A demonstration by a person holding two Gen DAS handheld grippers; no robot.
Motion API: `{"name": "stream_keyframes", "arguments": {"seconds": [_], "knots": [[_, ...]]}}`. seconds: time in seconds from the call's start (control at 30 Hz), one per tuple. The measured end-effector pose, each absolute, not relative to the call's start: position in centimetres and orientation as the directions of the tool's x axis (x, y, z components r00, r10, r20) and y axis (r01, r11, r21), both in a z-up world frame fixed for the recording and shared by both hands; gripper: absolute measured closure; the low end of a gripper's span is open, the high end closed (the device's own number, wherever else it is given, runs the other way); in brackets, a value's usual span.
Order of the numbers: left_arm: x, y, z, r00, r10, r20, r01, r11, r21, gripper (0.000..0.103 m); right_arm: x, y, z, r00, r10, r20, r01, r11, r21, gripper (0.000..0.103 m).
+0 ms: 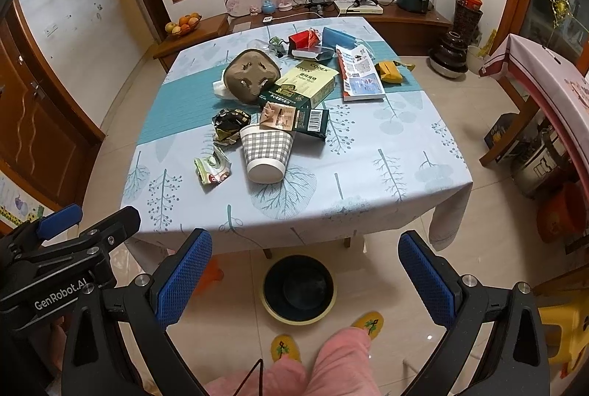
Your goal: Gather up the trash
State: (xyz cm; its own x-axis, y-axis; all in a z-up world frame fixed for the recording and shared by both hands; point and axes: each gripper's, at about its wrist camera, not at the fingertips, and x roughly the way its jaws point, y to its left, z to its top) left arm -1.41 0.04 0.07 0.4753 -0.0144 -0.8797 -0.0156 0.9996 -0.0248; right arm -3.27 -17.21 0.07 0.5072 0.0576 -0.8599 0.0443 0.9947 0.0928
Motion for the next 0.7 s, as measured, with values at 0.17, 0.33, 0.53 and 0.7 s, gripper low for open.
{"name": "stream_keyframes", "arguments": {"seconds": [0.17,0.33,0.53,0.7], "knots": [[-1.2,0.6,0.0,0.466,-0.021,-0.885,-0.009,1.0,-0.028,0.013,-2.9,-17.5,0.1,0.505,0.059,-0.861,0.049,0.994,0.097,0.0],[-1.1,1.3,-0.2,0.463,-0.024,-0.886,0.002,1.0,-0.026,0.013,-3.1,-17.3,0.1,0.501,0.062,-0.863,0.061,0.992,0.107,0.0],[-0.5,0.3,-0.6,0.459,-0.027,-0.888,0.007,1.0,-0.027,0.018,-2.5,-17.8,-0.1,0.495,0.067,-0.866,0.067,0.991,0.115,0.0],[0.1,0.4,-1.2,0.457,-0.031,-0.889,0.006,0.999,-0.032,0.019,-2.4,-18.0,-0.3,0.497,0.063,-0.866,0.071,0.991,0.113,0.0]]}}
